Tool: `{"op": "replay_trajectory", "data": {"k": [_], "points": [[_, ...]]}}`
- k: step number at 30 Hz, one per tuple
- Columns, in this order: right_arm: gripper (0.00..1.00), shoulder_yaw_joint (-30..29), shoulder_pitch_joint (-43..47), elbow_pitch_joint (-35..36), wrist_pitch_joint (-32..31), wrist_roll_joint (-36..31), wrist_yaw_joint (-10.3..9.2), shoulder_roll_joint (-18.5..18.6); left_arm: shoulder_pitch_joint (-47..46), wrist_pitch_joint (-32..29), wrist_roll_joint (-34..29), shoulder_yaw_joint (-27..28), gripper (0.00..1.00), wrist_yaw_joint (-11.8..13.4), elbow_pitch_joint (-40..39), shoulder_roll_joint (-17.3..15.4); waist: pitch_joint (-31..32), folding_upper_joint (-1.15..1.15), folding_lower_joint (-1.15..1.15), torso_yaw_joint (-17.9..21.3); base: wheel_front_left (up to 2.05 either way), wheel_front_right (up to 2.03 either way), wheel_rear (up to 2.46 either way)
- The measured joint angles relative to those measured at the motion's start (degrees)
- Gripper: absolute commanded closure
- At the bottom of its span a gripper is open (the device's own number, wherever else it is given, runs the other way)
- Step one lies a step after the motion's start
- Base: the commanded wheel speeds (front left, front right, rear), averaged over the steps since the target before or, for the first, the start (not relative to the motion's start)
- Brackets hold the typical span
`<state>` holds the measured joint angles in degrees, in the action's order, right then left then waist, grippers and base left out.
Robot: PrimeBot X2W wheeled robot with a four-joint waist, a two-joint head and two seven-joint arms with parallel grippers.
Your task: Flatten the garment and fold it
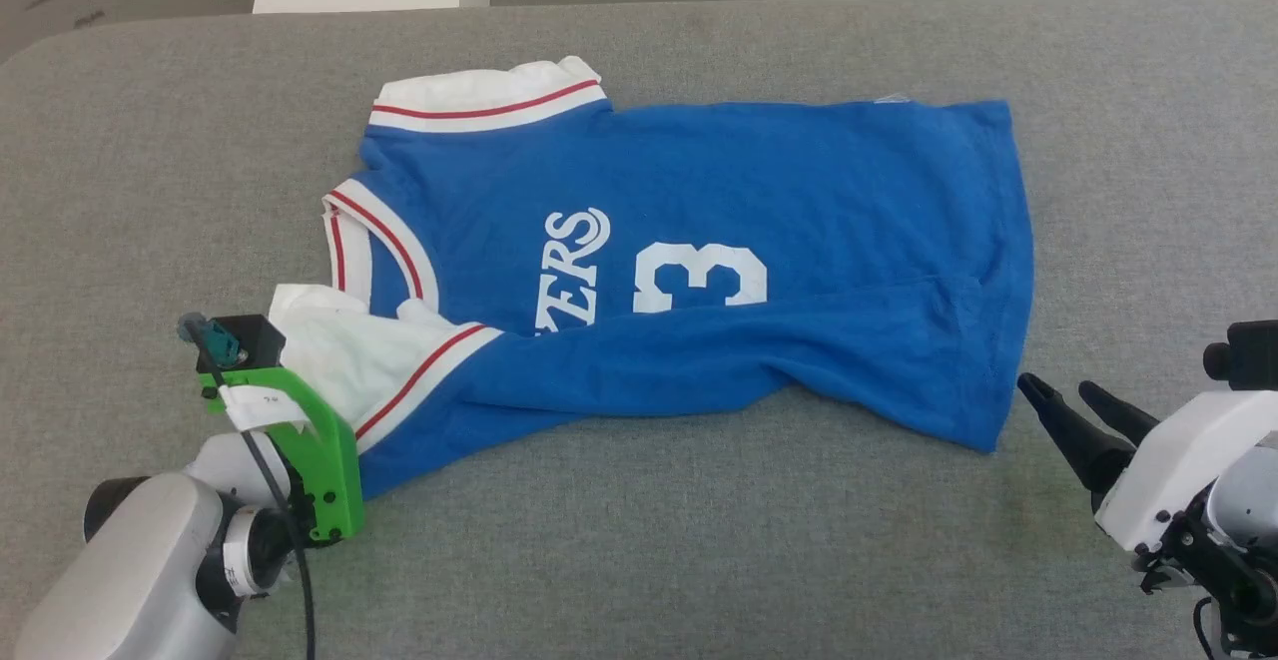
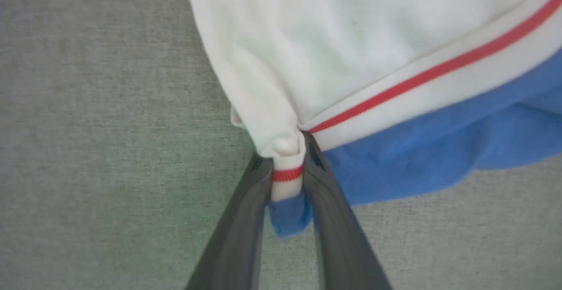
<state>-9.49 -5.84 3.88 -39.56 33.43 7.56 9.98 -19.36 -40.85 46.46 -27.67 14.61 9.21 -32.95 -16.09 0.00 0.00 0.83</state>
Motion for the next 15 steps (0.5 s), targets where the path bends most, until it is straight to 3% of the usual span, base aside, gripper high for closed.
{"op": "replay_trajectory", "data": {"k": [7,15], "points": [[0.0,1.38,-0.32,-0.04,-1.64,-2.1,0.0,1.47,2.4,4.17,1.67,2.24,1.0,-0.2,-2.52,0.49,0.77,0.0,0.0,-0.42,0.0,0.0,0.0],[0.0,5.11,-6.63,-0.26,-13.91,-11.93,0.0,2.88,5.47,6.97,2.03,4.3,1.0,1.16,-8.13,0.27,0.45,0.0,0.0,-0.37,0.0,0.0,0.0]]}}
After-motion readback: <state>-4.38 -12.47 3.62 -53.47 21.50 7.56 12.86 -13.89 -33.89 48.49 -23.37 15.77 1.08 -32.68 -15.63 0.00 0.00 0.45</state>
